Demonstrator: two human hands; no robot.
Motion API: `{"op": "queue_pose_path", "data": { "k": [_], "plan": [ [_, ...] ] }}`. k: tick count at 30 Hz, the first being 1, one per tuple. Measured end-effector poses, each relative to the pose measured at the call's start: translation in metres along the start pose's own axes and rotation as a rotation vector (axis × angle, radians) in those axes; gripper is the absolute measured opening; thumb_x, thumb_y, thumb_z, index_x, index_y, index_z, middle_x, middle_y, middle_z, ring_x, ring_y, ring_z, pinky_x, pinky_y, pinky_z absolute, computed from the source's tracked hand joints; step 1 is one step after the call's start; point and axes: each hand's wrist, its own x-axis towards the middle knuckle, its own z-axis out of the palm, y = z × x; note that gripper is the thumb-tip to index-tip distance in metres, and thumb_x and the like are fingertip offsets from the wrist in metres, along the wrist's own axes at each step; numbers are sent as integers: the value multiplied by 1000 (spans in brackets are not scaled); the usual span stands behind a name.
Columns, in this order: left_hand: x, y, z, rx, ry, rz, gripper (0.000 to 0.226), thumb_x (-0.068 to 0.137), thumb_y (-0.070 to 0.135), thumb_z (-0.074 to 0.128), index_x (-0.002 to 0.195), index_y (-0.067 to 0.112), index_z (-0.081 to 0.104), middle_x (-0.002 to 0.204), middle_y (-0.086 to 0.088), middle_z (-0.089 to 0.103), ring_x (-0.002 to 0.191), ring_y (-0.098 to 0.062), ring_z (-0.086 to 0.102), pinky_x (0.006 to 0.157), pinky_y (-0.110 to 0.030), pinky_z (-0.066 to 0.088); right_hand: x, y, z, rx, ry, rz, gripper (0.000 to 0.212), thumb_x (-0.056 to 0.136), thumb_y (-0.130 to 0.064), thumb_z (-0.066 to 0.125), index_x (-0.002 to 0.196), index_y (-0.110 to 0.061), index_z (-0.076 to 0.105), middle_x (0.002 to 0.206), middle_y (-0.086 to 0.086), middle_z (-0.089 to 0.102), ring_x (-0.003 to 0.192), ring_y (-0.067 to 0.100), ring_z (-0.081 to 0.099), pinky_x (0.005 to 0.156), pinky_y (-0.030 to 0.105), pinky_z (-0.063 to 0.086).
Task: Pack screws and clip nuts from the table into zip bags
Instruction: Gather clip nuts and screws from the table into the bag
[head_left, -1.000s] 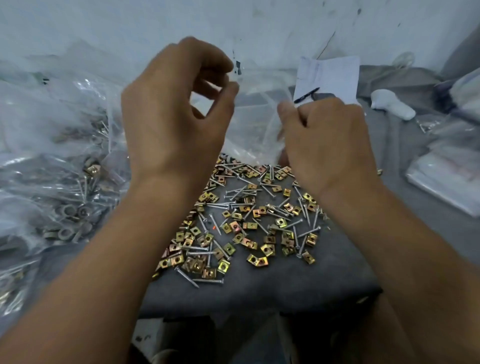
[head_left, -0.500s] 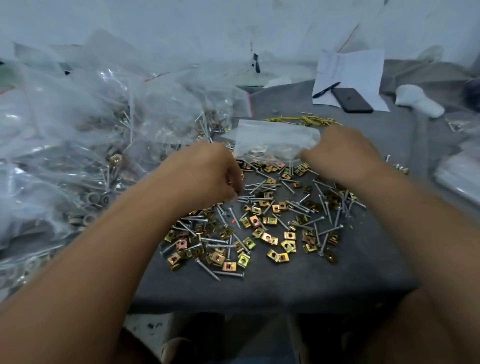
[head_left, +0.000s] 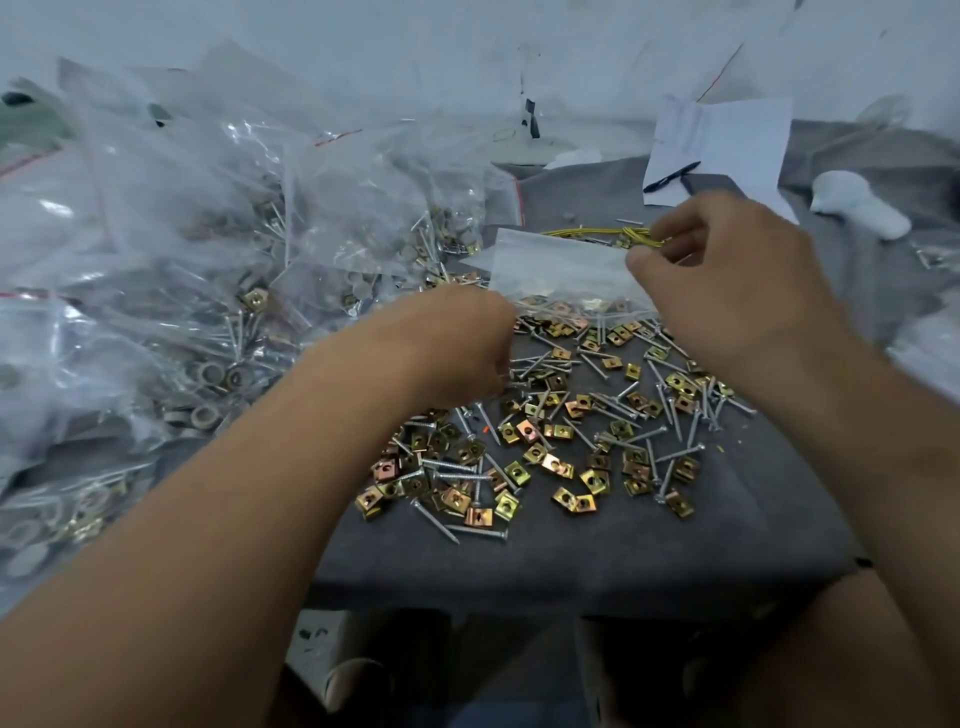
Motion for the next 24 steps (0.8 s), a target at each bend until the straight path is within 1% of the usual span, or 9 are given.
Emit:
{"op": "queue_pose_path", "data": {
  "k": [5,9,11,13,14,17,20,22,24],
  "plan": [
    [1,2,0,72,124,61,11,89,20,77,100,22,79,107,-5,70,105,-31,67,86,-50,61,1,0,4,83,56,-28,11,99,-31,61,106,-27,69,92,-15,65,82,1,60,65,13,39],
    [3,-3,3,16,113,100,12,94,27,76,104,25,81,111,-3,69,109,-25,64,94,-45,57,2,3,4,150,65,-83,15,99,-27,58,98,-30,73,87,-16,70,81,-3,64,66,12,43],
    [2,-13,-2,-205,154,42,11,95,31,78,104,25,82,105,3,75,100,-15,68,89,-30,55,2,5,1,234,13,-126,16,99,-25,61,95,-31,75,84,-13,73,79,0,67,67,16,51],
    [-3,-23,-10,-595,242,-64,10,94,28,81,101,21,82,95,9,79,89,-3,72,78,-11,52,2,6,-3,252,-149,-218,14,98,-23,68,93,-33,76,80,-13,73,76,-1,67,65,12,50],
    [-6,-27,-13,-858,273,-98,10,94,24,80,101,18,81,93,5,81,90,-5,75,81,-11,55,1,6,-3,192,-264,-287,12,94,-24,73,92,-35,77,80,-15,73,77,-2,66,65,10,49],
    [-14,-29,-17,-1502,280,-98,5,102,7,67,100,3,69,99,-14,82,99,-30,80,91,-41,65,-3,0,4,-17,-593,-403,17,85,-28,84,94,-42,79,83,-20,71,82,-3,64,71,15,49],
    [-15,-25,-18,-1741,269,-109,6,102,0,62,97,0,65,95,-19,80,97,-35,80,82,-40,67,-6,-5,17,-211,-732,-405,21,84,-31,85,97,-45,77,85,-20,66,80,-3,60,66,14,43],
    [-14,-23,-18,-1821,270,-132,6,101,-1,62,97,-3,67,92,-19,79,96,-35,80,78,-38,67,-4,-6,24,-301,-715,-409,21,83,-32,86,96,-45,77,82,-20,62,75,-4,56,60,12,35],
    [-13,-21,-18,-1880,269,-162,7,100,-2,63,99,-6,68,90,-18,79,93,-33,81,76,-36,67,0,-7,29,-326,-694,-417,17,81,-33,86,93,-42,77,84,-17,63,76,-2,55,62,16,38]
  ]
}}
